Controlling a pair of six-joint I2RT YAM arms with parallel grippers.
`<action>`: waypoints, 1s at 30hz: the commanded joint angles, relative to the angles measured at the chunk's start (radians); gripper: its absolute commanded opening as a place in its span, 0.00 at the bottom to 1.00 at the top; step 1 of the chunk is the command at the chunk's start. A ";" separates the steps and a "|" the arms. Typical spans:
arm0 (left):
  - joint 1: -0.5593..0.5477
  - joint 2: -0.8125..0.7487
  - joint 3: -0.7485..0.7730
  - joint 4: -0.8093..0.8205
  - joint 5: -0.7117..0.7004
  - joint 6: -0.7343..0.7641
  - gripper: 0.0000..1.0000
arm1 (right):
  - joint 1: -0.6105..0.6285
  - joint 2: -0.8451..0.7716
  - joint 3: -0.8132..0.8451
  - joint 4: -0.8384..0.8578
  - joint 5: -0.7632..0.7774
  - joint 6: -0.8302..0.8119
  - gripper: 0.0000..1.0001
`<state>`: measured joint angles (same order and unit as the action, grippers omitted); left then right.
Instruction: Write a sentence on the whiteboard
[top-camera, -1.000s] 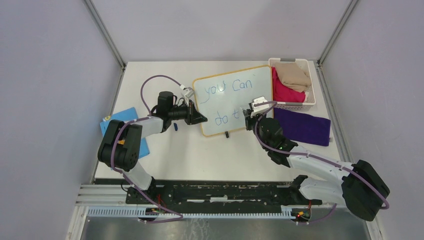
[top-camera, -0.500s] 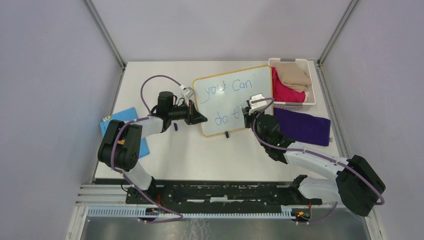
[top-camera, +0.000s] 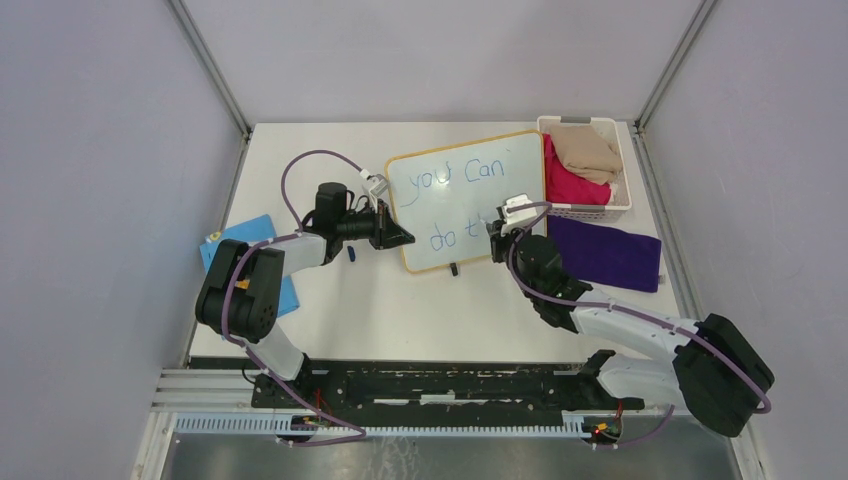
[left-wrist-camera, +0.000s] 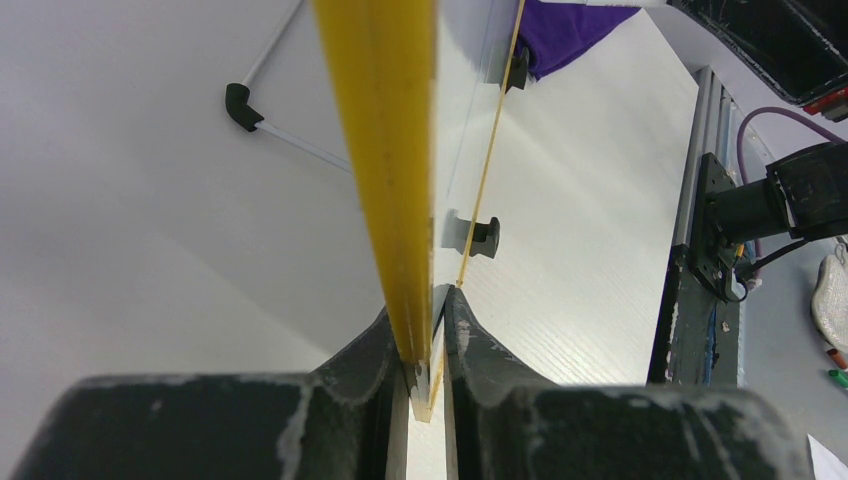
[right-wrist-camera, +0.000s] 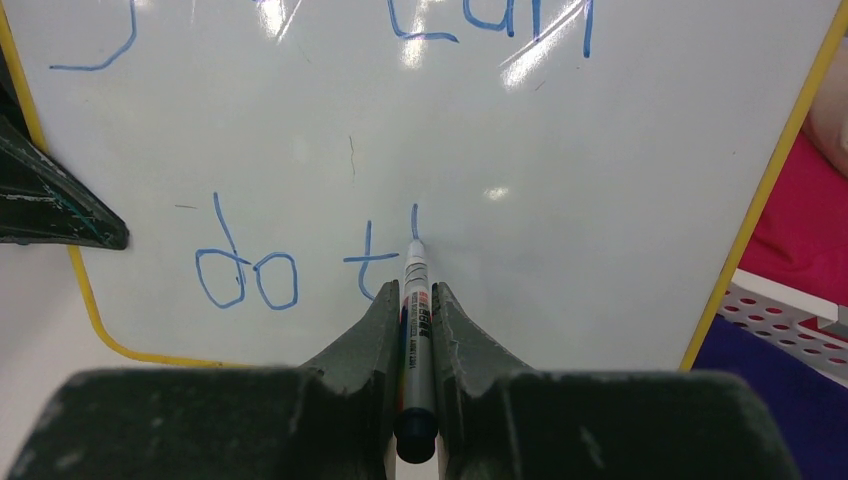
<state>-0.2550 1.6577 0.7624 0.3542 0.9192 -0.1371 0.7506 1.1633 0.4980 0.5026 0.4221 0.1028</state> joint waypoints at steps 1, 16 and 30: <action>-0.029 0.032 -0.009 -0.121 -0.091 0.100 0.02 | -0.004 -0.026 -0.028 -0.001 -0.011 0.024 0.00; -0.033 0.029 -0.010 -0.127 -0.093 0.103 0.02 | 0.022 -0.057 -0.117 -0.007 -0.028 0.066 0.00; -0.036 0.028 -0.008 -0.136 -0.099 0.110 0.02 | 0.021 -0.088 -0.005 -0.013 -0.013 0.025 0.00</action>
<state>-0.2558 1.6577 0.7643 0.3504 0.9188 -0.1364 0.7712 1.0851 0.4198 0.4488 0.3973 0.1474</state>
